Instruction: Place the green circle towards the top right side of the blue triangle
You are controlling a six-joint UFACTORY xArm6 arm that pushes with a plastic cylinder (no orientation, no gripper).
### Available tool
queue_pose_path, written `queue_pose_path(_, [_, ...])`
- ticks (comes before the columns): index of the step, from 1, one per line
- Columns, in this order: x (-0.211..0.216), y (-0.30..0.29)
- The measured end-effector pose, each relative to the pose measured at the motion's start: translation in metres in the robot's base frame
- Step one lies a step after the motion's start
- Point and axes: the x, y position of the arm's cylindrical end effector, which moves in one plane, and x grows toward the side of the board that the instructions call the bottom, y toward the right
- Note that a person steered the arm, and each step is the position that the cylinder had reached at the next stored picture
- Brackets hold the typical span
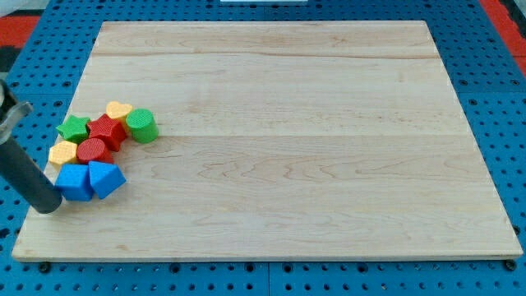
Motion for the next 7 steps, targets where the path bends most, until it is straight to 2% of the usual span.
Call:
queue_pose_path(2, [0.014,0.019])
queue_pose_path(3, [0.023,0.067])
queue_pose_path(4, [0.006,0.174])
queue_pose_path(5, [-0.057,0.25])
queue_pose_path(6, [-0.143,0.248])
queue_pose_path(7, [-0.202,0.159])
